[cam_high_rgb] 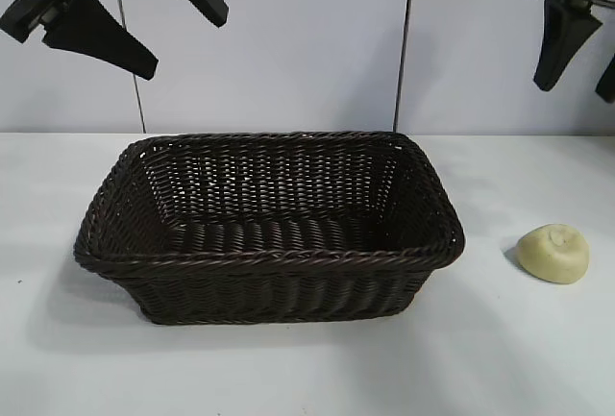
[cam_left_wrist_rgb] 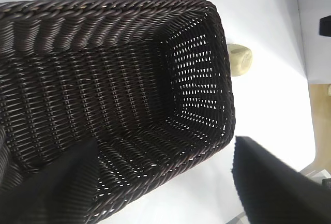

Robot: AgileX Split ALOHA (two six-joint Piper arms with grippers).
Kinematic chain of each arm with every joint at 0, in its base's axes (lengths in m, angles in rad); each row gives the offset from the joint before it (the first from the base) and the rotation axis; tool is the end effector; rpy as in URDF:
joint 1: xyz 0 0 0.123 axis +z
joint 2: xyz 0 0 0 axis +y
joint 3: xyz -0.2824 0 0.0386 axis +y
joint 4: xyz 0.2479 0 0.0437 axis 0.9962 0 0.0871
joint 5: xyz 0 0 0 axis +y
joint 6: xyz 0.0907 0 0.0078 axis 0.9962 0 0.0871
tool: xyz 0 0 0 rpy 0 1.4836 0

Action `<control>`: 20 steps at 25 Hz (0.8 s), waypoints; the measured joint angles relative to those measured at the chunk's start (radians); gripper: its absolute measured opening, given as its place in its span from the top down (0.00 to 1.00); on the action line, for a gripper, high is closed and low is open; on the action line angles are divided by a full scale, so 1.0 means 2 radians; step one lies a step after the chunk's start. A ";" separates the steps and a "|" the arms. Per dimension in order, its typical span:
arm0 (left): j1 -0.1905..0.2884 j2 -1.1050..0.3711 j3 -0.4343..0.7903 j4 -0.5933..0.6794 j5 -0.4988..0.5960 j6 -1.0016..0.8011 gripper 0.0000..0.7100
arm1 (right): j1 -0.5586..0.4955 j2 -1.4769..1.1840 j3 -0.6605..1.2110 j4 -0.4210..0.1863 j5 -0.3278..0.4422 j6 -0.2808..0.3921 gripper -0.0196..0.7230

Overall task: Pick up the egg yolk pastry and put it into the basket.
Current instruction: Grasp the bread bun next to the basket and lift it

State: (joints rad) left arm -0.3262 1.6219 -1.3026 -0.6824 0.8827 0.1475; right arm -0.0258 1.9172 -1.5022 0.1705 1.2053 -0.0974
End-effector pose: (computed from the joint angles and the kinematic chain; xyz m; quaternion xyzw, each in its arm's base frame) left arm 0.3132 -0.1528 0.3003 0.0710 0.9272 -0.3176 0.1854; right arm 0.3806 0.0046 0.2258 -0.0067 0.9966 0.0788 0.0237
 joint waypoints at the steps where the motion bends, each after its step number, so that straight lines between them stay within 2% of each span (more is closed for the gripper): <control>1: 0.000 0.000 0.000 0.000 0.000 0.000 0.26 | 0.000 0.006 0.008 0.000 -0.005 0.000 0.25; 7: 0.000 0.000 0.000 0.000 0.000 0.000 0.26 | 0.000 0.037 0.030 -0.003 -0.035 0.000 0.25; 11: 0.000 0.000 0.000 0.000 0.000 0.000 0.26 | 0.000 0.058 0.032 -0.021 -0.053 0.016 0.25; 14: 0.000 0.000 0.000 0.000 0.000 0.000 0.26 | 0.000 0.073 0.032 -0.031 -0.056 0.027 0.25; 20: 0.000 0.000 0.000 0.000 0.000 0.000 0.26 | 0.000 0.096 0.032 -0.031 -0.071 0.032 0.27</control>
State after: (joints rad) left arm -0.3262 1.6219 -1.3026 -0.6824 0.8827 0.1475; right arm -0.0258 2.1086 -1.4390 0.1078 1.0640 -0.0343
